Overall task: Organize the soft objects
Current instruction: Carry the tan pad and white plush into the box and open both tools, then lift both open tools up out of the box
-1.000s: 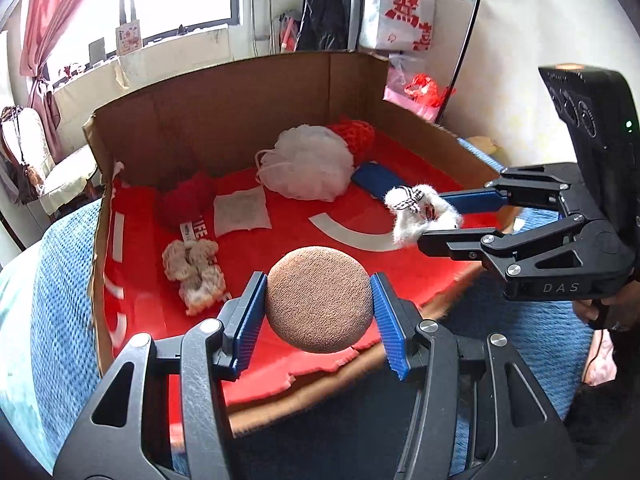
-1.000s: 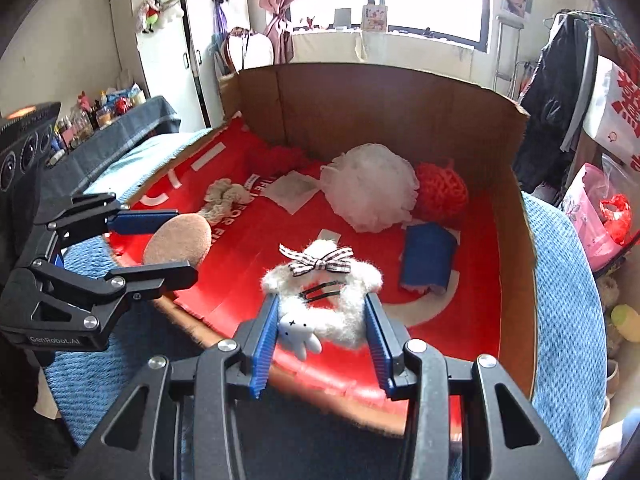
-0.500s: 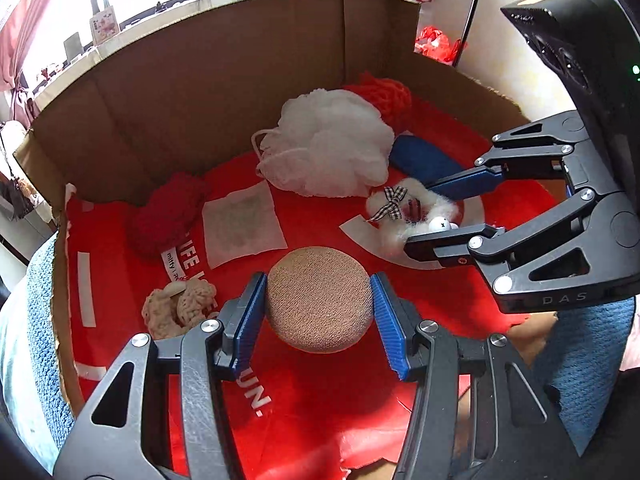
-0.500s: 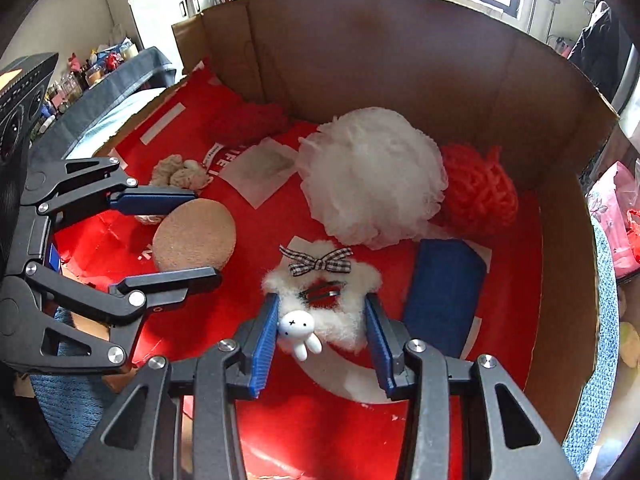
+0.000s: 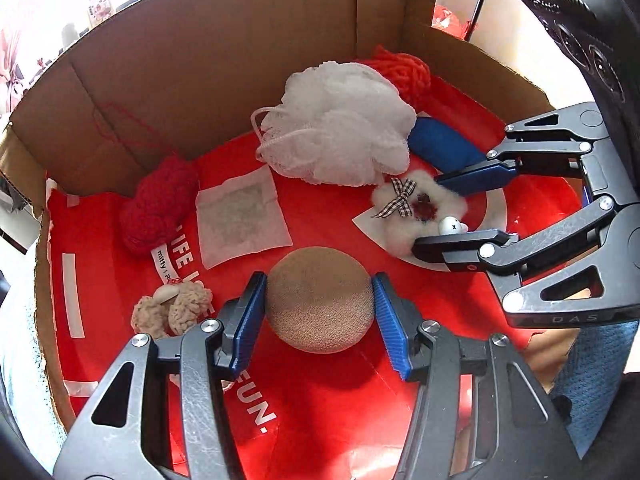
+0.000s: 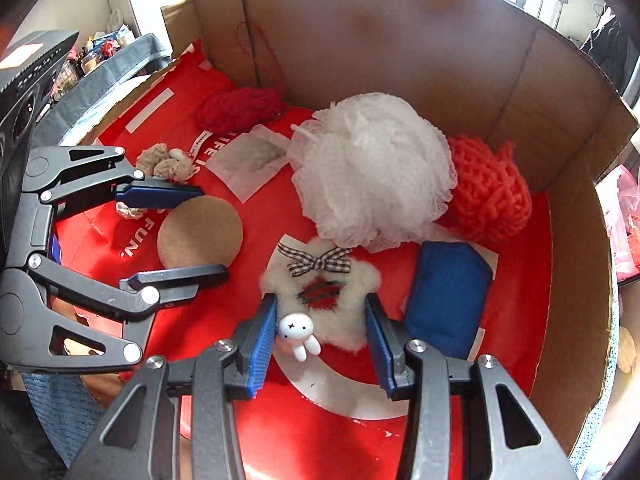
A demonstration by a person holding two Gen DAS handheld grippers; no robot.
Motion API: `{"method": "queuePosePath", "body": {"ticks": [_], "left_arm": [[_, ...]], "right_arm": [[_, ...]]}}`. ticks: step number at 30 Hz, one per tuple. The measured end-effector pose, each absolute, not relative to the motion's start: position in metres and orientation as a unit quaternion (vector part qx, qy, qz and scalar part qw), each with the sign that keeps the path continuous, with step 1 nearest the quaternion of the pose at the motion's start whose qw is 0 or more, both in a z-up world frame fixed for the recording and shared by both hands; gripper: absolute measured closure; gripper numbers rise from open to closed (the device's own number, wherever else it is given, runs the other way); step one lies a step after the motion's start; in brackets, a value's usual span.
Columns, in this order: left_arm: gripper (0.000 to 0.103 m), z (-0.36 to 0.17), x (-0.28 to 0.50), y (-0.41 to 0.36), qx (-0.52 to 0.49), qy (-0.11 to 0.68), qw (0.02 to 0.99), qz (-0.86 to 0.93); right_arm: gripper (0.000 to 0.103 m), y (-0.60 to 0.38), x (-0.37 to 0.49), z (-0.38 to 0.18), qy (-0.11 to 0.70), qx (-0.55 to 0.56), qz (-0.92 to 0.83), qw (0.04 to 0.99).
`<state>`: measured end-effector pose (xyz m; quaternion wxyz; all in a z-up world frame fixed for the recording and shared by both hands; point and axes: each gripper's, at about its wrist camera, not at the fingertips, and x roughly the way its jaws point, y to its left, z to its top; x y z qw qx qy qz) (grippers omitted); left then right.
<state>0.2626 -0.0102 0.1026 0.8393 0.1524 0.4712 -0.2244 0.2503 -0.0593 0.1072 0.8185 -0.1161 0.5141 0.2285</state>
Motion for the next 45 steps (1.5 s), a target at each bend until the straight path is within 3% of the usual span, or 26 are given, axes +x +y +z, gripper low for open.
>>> {"method": "queuePosePath", "body": {"ticks": [7,9,11,20,27,45], "left_arm": [[0.049,0.1,0.273,-0.019,0.155,0.473,0.838,-0.223],[0.042,0.099,0.273,-0.021,0.158,0.473,0.837,-0.224],[0.041,0.097,0.272,-0.022,0.16,0.474,0.836,-0.225],[0.04,0.096,0.267,-0.023,0.159,0.471,0.839,-0.222],[0.033,0.113,0.254,-0.018,0.146,0.45,0.853,-0.221],[0.013,0.197,0.168,0.016,0.037,0.308,0.929,-0.204]], "right_arm": [[0.055,-0.054,0.251,0.105,0.513,-0.114,0.229,0.819],[0.051,-0.055,0.252,0.105,0.514,-0.115,0.229,0.819],[0.046,-0.054,0.253,0.104,0.515,-0.113,0.23,0.818],[0.046,-0.053,0.254,0.103,0.513,-0.119,0.23,0.818],[0.044,-0.056,0.248,0.107,0.508,-0.117,0.227,0.823],[0.017,-0.092,0.177,0.185,0.409,-0.065,0.19,0.89]]}}
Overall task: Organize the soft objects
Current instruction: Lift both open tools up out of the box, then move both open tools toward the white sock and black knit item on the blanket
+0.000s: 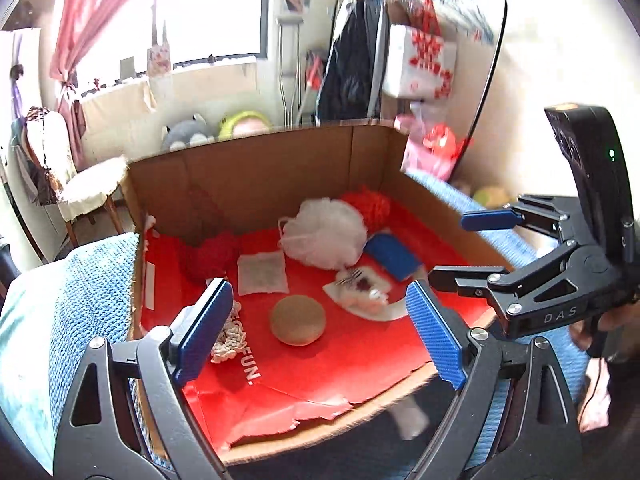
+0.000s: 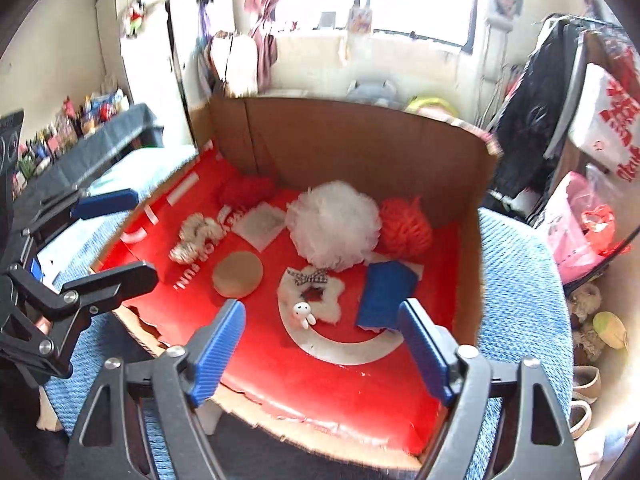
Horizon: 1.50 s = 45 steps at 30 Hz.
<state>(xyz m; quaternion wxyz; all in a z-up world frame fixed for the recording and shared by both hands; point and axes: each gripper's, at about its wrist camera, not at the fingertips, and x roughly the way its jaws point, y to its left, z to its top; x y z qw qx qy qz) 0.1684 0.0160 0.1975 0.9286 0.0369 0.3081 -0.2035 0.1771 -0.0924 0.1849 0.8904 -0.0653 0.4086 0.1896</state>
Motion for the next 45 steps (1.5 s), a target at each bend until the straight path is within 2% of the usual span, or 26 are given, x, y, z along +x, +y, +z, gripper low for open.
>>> {"method": "queuePosePath", "body": {"ticks": [8,15,26,34,45], "left_arm": [[0.004,0.226,0.105,0.018,0.009,0.217,0.958,-0.187],[0.0,0.231,0.049,0.022,0.009,0.134,0.981,-0.142],[0.0,0.193,-0.011,0.025,0.0,0.097,0.989,-0.111],[0.0,0.147,-0.02,0.025,-0.009,0.141,0.984,-0.111],[0.0,0.108,-0.019,0.024,-0.002,0.2,0.975,-0.095]], "right_arm": [[0.0,-0.111,0.12,0.223,0.317,-0.017,0.155,0.936],[0.0,-0.124,0.056,0.238,0.225,0.006,0.111,0.968],[0.0,-0.122,-0.035,0.207,0.113,0.009,0.035,0.993],[0.0,-0.117,-0.058,0.166,0.12,0.017,0.01,0.993],[0.0,-0.115,-0.054,0.108,0.193,0.033,-0.005,0.981]]}}
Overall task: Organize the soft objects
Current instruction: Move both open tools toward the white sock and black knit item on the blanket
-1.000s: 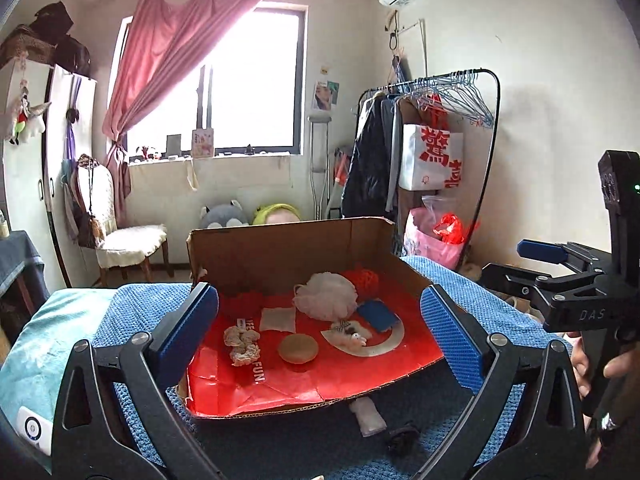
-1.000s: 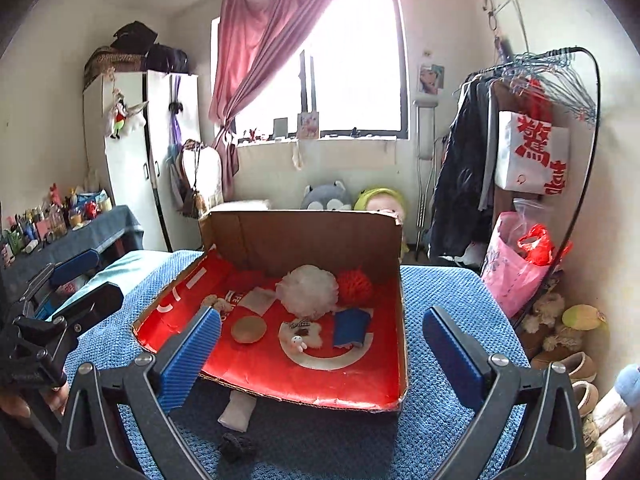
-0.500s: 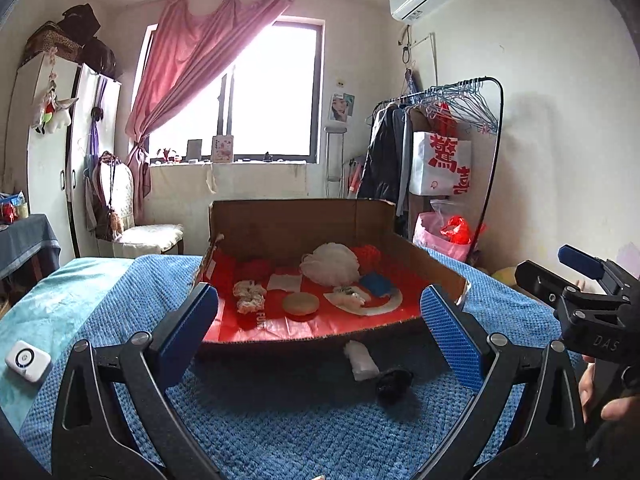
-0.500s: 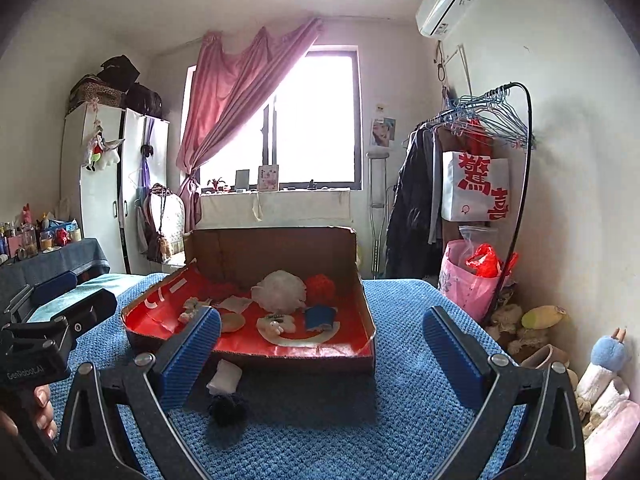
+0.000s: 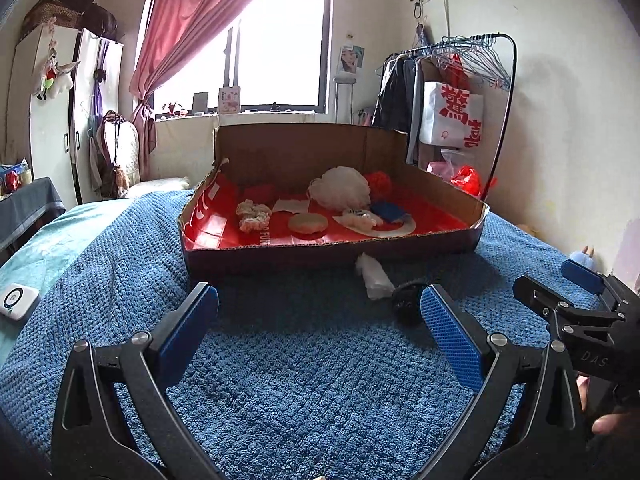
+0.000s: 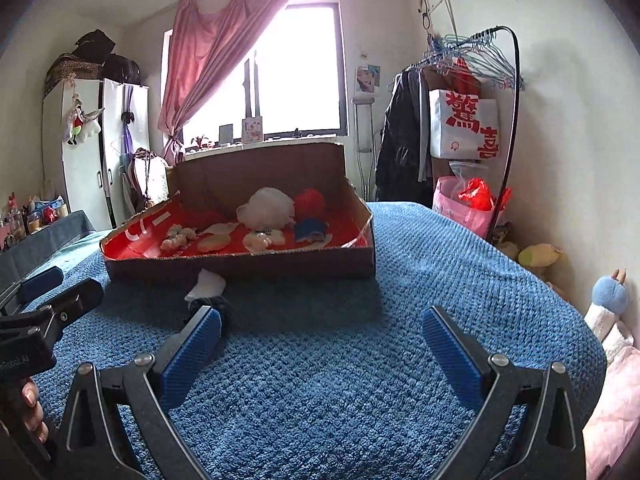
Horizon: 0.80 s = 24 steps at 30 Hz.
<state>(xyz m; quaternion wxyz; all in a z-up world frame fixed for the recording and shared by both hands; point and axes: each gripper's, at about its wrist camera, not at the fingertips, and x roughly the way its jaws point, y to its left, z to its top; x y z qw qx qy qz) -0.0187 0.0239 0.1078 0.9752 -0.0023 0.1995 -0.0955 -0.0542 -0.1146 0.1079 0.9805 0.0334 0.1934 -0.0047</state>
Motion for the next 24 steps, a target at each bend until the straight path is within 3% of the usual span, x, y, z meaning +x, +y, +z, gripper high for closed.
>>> {"method": "queuePosePath", "body": {"ticks": [24], "left_arm": [[0.0,0.084,0.001,0.023,0.003,0.277,0.956,-0.094]], "right_arm": [[0.0,-0.113,-0.038,0.068,0.272,0.036,0.002,0.962]]}}
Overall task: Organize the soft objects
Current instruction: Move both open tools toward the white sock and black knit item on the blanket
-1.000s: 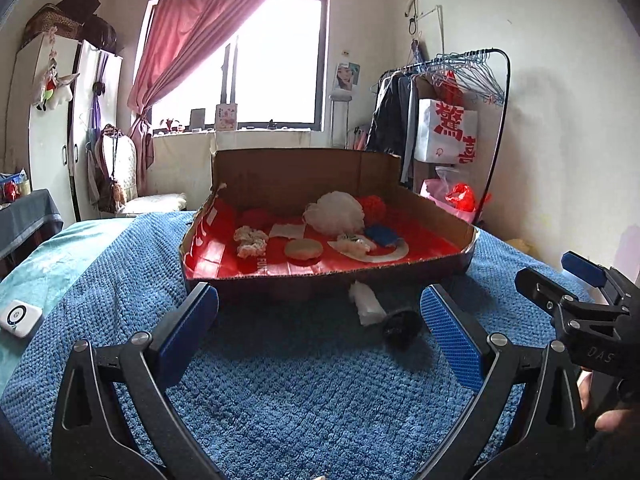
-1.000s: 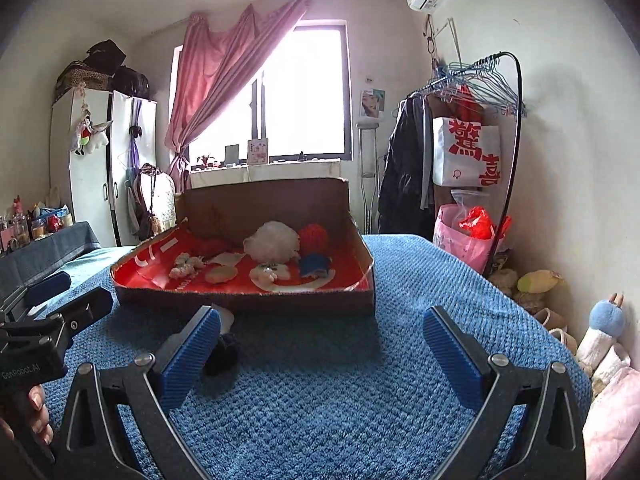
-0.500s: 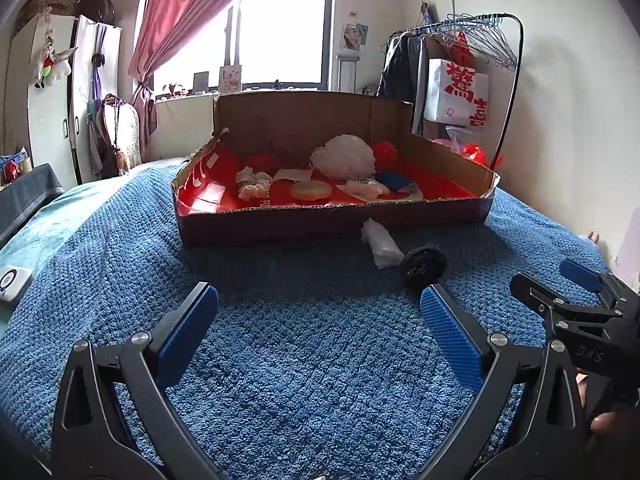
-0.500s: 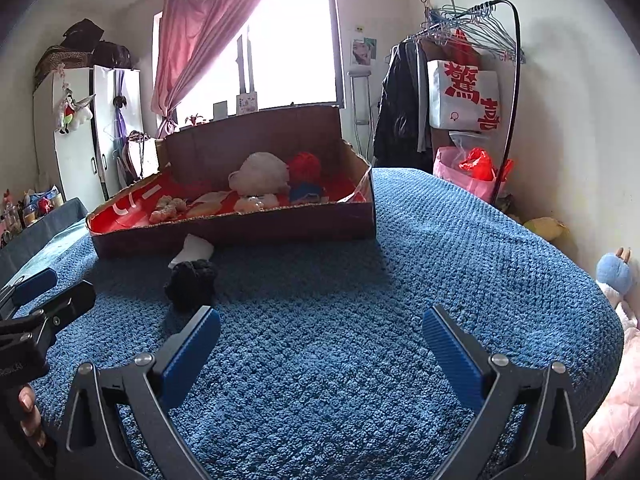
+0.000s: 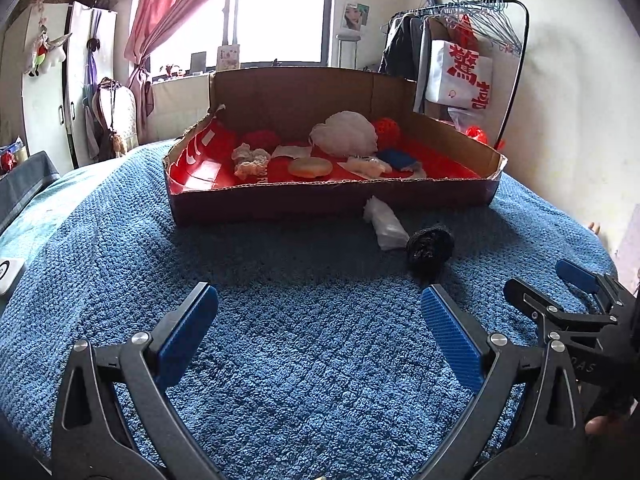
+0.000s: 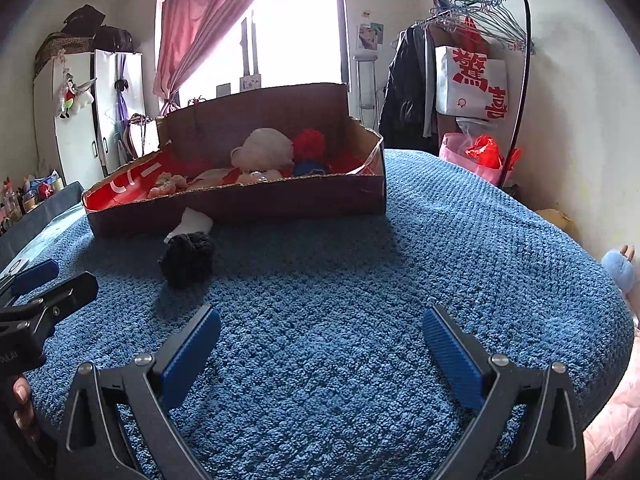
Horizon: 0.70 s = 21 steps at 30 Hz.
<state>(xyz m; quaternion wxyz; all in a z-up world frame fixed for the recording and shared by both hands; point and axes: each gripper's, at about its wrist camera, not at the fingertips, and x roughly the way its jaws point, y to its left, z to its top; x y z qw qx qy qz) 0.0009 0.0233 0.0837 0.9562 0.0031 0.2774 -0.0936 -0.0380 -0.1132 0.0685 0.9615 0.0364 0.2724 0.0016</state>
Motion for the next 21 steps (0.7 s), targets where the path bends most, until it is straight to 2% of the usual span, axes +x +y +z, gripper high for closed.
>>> {"method": "queuePosePath", "body": {"ticks": [13,21], "left_arm": [[0.0,0.103,0.035,0.03,0.012,0.304,0.947,-0.102],[0.0,0.107,0.063,0.041,0.017,0.323,0.94,-0.111]], "right_arm": [[0.0,-0.11,-0.011,0.084,0.31,0.034,0.037,0.95],[0.0,-0.1,0.024,0.092,0.36,0.055,0.111,0.925]]}}
